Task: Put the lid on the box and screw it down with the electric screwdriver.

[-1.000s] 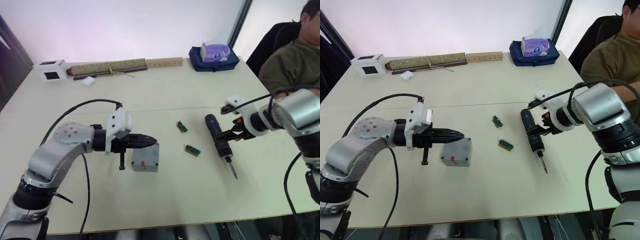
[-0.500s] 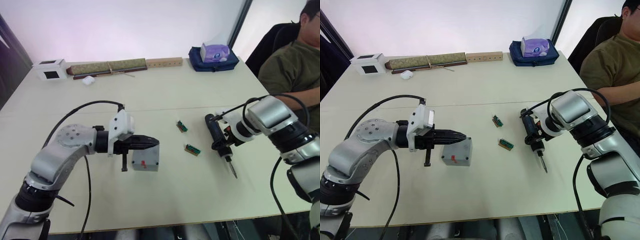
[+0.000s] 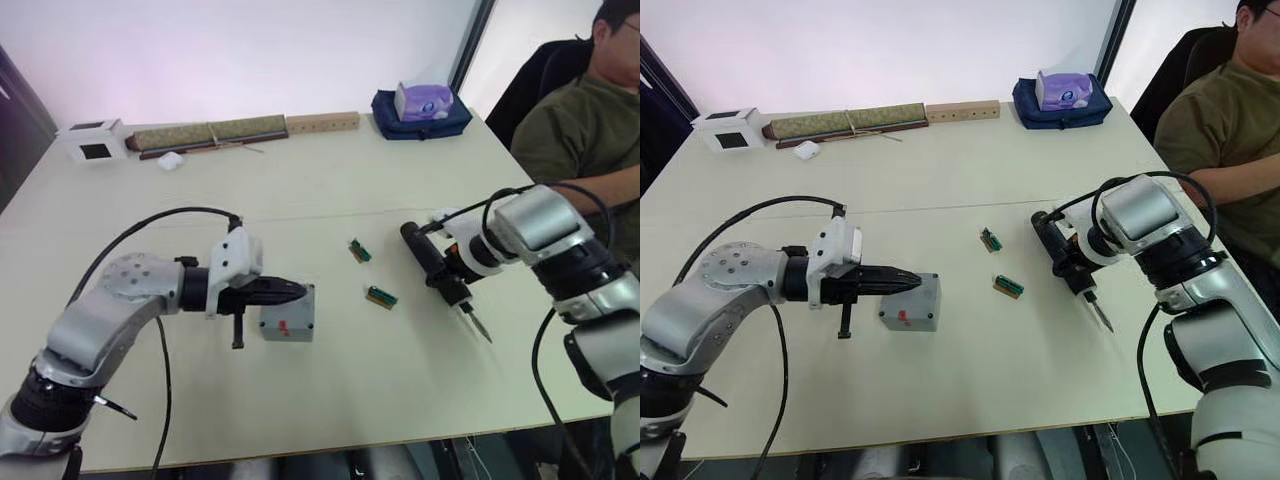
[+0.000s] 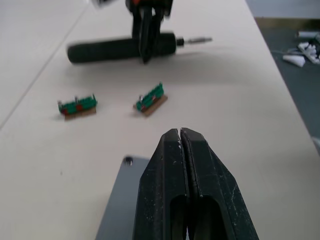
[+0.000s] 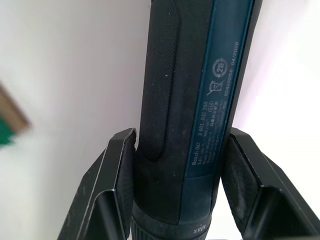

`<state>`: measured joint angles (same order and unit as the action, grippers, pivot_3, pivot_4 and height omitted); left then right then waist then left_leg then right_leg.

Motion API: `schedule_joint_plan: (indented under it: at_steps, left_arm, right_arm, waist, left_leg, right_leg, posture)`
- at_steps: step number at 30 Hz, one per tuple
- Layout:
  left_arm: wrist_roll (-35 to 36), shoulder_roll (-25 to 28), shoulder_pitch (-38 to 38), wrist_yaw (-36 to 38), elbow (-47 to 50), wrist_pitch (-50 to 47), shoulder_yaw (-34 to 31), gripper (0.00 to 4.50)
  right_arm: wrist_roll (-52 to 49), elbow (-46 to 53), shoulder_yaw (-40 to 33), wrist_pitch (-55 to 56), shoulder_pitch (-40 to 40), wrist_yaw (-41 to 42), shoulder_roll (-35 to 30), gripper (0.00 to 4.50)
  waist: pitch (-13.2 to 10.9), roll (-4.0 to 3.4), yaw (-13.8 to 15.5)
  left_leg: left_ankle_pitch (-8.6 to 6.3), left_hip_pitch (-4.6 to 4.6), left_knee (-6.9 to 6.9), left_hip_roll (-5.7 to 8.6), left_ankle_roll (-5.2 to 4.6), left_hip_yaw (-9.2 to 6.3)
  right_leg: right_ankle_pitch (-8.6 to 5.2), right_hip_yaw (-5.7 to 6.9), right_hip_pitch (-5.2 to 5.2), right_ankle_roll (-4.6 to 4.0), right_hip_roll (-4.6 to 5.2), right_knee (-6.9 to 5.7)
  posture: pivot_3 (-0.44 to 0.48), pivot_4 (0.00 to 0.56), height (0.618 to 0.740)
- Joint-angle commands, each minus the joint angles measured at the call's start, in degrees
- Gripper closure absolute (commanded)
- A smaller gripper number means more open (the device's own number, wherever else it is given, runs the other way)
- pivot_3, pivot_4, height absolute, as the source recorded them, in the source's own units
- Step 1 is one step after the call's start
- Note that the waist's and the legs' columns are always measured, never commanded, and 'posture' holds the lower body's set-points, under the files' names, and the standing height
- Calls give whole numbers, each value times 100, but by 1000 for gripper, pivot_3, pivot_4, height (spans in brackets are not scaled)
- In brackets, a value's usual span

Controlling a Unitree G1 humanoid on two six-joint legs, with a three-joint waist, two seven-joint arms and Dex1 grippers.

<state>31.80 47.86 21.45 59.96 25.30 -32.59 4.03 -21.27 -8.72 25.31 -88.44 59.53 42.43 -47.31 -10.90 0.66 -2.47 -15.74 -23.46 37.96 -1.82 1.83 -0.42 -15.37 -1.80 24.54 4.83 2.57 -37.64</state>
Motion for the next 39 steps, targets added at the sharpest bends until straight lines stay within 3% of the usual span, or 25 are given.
schedule_joint_plan:
  at_steps: [1,4,8,17,25,39]
  left_arm:
    - [-197,170,-32,167,-189,276,-152,4500]
    - [-227,222,-28,284,-303,293,-129,4500]
    - [-361,293,13,539,-572,418,-77,4500]
    - [-635,69,234,841,-1091,577,255,4500]
    - [-1024,-453,385,798,-1642,642,751,4500]
    - [-1196,-535,431,888,-1790,713,838,4500]
  right_arm:
    - [-276,1008,-905,489,60,94,-1,2639]
    - [-645,1802,-2029,1302,-347,-77,697,2639]
    - [-810,2749,-2728,2806,-949,-284,1605,2639]
    - [-1030,2993,-2993,4745,-1769,-778,3152,2639]
    - [-793,3545,-2333,5765,-2858,-671,3415,2639]
    - [-541,3535,-1868,6225,-3295,-837,3405,2639]
  waist:
    - [-1,-1,-5]
    - [1,3,3]
    - [1,2,12]
    - [1,3,143]
    - [1,3,131]
    - [3,5,144]
  left_leg:
    - [0,0,-1,-1,0,0]
    - [0,0,-7,-3,0,-7]
    - [0,0,-6,-3,0,-5]
    - [0,-1,10,2,1,-3]
    - [1,2,12,2,1,-1]
    - [1,13,17,1,2,-7]
  right_leg:
    - [0,0,3,0,-2,0]
    - [-1,1,3,-1,-9,0]
    - [-1,1,1,-1,-5,-1]
    - [3,4,-9,5,3,-3]
    - [3,3,-8,5,3,-10]
    - [1,3,-9,2,-2,-36]
  posture:
    - [0,150,740]
    - [0,150,740]
    - [0,150,740]
    - [0,150,740]
    - [0,150,740]
    - [0,150,740]
